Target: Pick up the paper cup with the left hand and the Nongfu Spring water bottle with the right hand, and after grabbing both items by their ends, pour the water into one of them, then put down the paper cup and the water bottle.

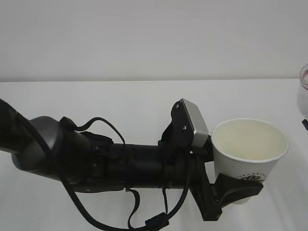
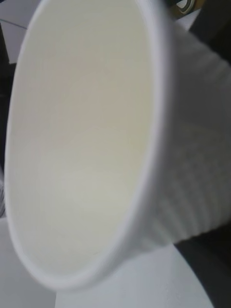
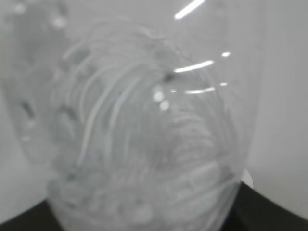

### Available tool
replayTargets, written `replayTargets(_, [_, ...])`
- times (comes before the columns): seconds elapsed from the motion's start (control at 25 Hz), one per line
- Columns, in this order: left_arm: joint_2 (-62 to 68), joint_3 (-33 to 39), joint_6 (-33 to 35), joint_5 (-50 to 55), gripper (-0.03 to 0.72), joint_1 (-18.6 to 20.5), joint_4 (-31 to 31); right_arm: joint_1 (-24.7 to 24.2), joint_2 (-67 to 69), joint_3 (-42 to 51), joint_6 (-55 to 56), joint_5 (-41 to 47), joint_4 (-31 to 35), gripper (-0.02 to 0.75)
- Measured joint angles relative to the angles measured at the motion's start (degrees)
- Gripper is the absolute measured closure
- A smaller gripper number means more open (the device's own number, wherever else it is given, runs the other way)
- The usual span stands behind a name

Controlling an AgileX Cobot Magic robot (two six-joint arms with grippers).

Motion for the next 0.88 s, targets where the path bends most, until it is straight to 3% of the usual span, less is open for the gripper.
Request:
replayTargets(0.68, [0.0, 0.0, 0.0, -0.1, 0.152, 0.0, 1.0, 0.0, 0.0, 0.0, 2.8, -1.6, 0.0, 0.358])
replayTargets(0.88, [0.0, 0.0, 0.0, 0.0, 0.152, 0.0, 1.0, 0.0, 0.0, 0.0, -1.3, -3.0, 0.0, 0.358])
